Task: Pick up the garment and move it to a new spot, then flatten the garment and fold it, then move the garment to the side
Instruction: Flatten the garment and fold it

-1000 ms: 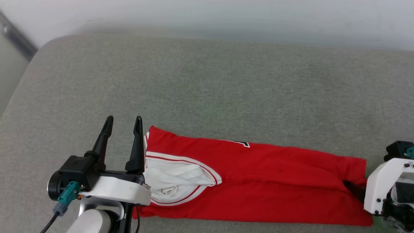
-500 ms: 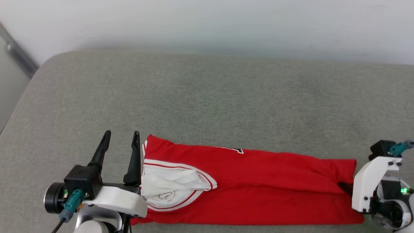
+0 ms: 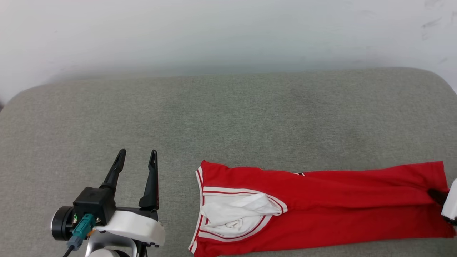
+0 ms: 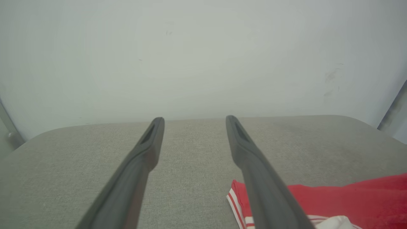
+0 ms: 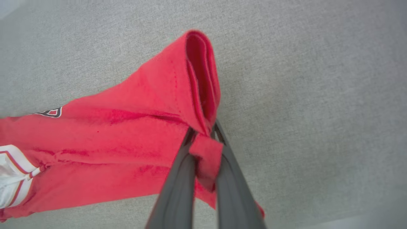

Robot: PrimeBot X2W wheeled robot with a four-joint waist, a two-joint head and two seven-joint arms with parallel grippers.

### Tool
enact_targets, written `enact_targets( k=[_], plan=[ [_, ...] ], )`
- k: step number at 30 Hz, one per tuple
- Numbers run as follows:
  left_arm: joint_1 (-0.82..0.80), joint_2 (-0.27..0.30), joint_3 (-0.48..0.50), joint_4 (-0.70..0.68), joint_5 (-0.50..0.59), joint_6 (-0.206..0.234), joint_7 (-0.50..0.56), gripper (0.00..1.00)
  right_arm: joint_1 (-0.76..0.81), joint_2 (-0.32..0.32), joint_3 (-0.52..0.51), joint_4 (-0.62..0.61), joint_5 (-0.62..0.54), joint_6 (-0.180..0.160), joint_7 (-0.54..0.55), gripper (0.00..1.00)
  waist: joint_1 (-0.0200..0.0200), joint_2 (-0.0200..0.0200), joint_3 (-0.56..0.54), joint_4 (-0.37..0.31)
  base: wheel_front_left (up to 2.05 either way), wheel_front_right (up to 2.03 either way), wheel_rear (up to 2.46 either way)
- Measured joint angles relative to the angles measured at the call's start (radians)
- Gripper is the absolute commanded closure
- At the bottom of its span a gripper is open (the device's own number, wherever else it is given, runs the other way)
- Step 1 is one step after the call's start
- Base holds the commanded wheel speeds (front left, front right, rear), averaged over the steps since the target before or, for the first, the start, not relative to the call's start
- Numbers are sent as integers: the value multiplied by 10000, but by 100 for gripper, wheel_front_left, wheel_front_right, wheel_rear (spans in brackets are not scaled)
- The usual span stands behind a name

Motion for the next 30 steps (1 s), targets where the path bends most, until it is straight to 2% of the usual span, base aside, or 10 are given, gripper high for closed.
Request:
enact_targets(
  k=[8,14,17,18,24,25,26,27,28,30],
  plan=[
    [10,-21,-105,6,-19,-61,59,0,-257,2220,-1152,-376,2217,-2,1908,100,0,0,-29,-172,0,0,0],
    [-129,15,-184,6,-17,-146,194,0,-266,2683,-755,-247,4452,-2,2834,100,0,0,-15,57,0,0,0],
    [-258,-2,-265,23,-17,-201,255,0,-279,2696,397,389,6194,-2,2531,100,0,0,-23,262,0,0,0],
    [-296,-12,-330,81,-19,-213,343,0,-414,2725,2305,1035,7660,-2,1551,100,0,0,-28,572,0,0,0],
    [-499,-15,-397,104,-19,-259,393,0,-895,2731,4681,1438,9008,-2,-272,100,0,0,114,1081,0,0,0],
    [-507,-29,-401,107,-21,-270,401,0,-981,2731,4939,1501,9008,-2,-600,75,0,0,161,1152,0,0,0],
    [-512,-35,-401,109,-31,-290,399,0,-1073,2734,5173,1618,8989,-2,-897,75,-1,0,215,1211,0,0,0],
    [-524,-42,-399,119,-33,-290,397,0,-1150,2734,5392,1685,8891,-2,-1202,8,0,0,271,1266,0,0,0],
    [-536,-56,-395,134,-38,-290,393,0,-1226,2734,5580,1743,8845,-2,-1492,0,0,0,330,1313,0,0,0],
    [-571,-69,-378,176,-77,-286,349,0,-1370,2734,5923,1829,8844,-2,-1894,0,0,0,441,1377,0,0,0]
  ],
)
